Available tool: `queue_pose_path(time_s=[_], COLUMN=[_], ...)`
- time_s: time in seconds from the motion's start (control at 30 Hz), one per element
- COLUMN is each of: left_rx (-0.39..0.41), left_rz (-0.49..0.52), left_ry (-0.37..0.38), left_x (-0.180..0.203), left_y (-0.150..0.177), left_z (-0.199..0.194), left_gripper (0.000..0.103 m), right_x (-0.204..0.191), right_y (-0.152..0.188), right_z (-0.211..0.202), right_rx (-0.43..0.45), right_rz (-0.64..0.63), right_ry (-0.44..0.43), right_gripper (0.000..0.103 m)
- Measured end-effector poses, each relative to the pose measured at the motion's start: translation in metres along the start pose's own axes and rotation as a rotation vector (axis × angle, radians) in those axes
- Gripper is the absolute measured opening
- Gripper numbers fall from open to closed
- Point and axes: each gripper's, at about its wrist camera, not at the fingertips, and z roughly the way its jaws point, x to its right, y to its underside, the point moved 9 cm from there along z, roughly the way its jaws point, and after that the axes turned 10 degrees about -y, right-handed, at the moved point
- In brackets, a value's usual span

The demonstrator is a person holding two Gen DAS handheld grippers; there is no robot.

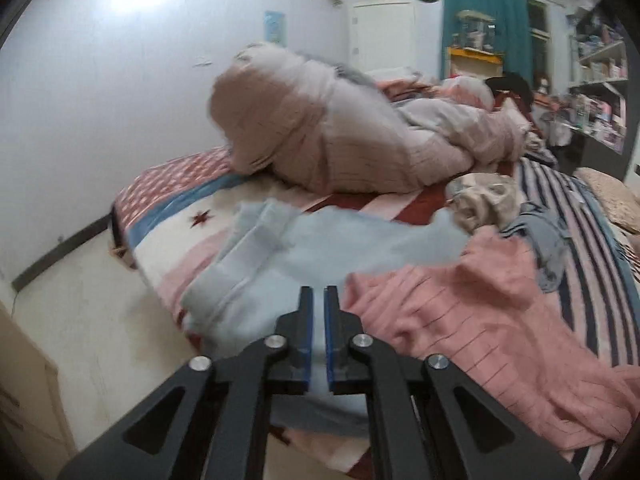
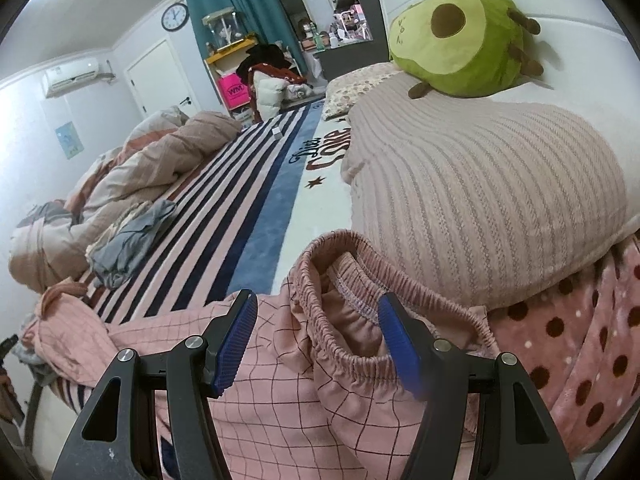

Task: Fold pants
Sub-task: 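Pull the pants leg with the left tool toward the waistband and release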

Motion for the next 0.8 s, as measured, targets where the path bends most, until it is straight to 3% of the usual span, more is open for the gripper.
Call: queue_pose_path(time_s=[0.03, 0.07, 0.1, 0.27, 0.33, 0.4, 0.47, 0.53, 0.63, 0.73, 0.8], left_rx=[0.015, 0.034, 0.055, 0.072, 0.058, 0.064, 0.022, -0.028, -0.01, 0.006, 0.048], left_rz=[0.025, 0.053, 0.074, 0.292, 0.373, 0.451, 0.474, 0.475, 0.475, 0.374, 0.316], left_ry=[0.023, 0.054, 0.09, 0.246, 0.243, 0.163, 0.101, 0.065, 0.034, 0.074, 0.039], left_x=[0.011, 0.026, 0.044, 0.142, 0.165, 0.181, 0.185, 0.179, 0.162, 0.141, 0.116], left_y=[-0.005, -0.014, -0.022, -0.032, -0.026, -0.022, -0.018, -0.013, -0.013, -0.024, -0.037], left_z=[-0.002, -0.006, -0.011, -0.018, -0.011, 0.004, 0.023, 0.039, 0.043, 0.033, 0.022], left_gripper=[0.015, 0.037, 0.053, 0.068, 0.07, 0.07, 0.064, 0.044, 0.006, 0.002, 0.002], right_x=[-0.002, -0.005, -0.006, -0.009, -0.009, -0.008, -0.007, -0.007, -0.006, -0.006, -0.005], right_y=[0.0, -0.002, -0.002, 0.001, 0.0, -0.001, -0.001, -0.001, 0.0, -0.001, -0.001], right_z=[0.0, 0.0, 0.0, 0.005, 0.006, 0.007, 0.009, 0.01, 0.012, 0.011, 0.011], right_rx=[0.001, 0.004, 0.005, -0.015, -0.019, -0.023, -0.025, -0.028, -0.03, -0.029, -0.029], right_rz=[-0.003, -0.009, -0.011, -0.014, -0.02, -0.019, -0.019, -0.021, -0.021, -0.02, -0.022], right_ry=[-0.001, -0.001, -0.001, -0.004, 0.001, 0.001, 0.001, 0.001, 0.002, 0.001, 0.001], right_gripper=[0.06, 0.06, 0.06, 0.06, 0.06, 0.06, 0.06, 0.06, 0.06, 0.06, 0.06])
